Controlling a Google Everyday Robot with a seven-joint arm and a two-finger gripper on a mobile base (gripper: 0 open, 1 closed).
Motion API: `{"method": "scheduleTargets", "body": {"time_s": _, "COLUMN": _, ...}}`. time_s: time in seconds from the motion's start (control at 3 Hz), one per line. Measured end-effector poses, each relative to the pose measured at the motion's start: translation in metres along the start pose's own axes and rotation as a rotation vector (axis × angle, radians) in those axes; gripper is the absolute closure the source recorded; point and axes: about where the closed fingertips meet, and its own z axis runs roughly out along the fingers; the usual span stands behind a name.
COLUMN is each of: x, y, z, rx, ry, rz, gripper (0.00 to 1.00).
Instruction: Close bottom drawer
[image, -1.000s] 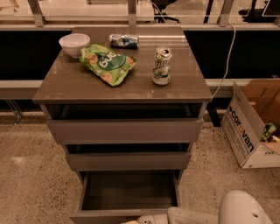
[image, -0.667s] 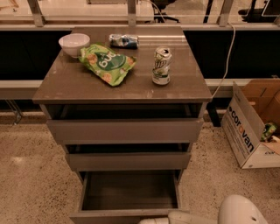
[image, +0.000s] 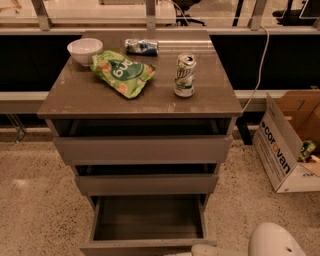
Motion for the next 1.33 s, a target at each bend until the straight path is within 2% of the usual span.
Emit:
{"method": "scheduleTargets", "body": {"time_s": 0.33, "x": 0.009, "y": -0.017, "z": 0.007, "rx": 0.014, "ry": 0.017, "rz": 0.026, "gripper": 1.00}}
{"method": "scheduleTargets", "body": {"time_s": 1.0, "x": 0.025, "y": -0.063, "z": 0.007, "rx": 0.048, "ry": -0.015, "rz": 0.104, "gripper": 1.00}}
{"method": "scheduleTargets", "body": {"time_s": 1.33, "x": 0.022, "y": -0.079, "z": 0.004, "rx": 0.063, "ry": -0.025, "rz": 0.131, "gripper": 1.00}}
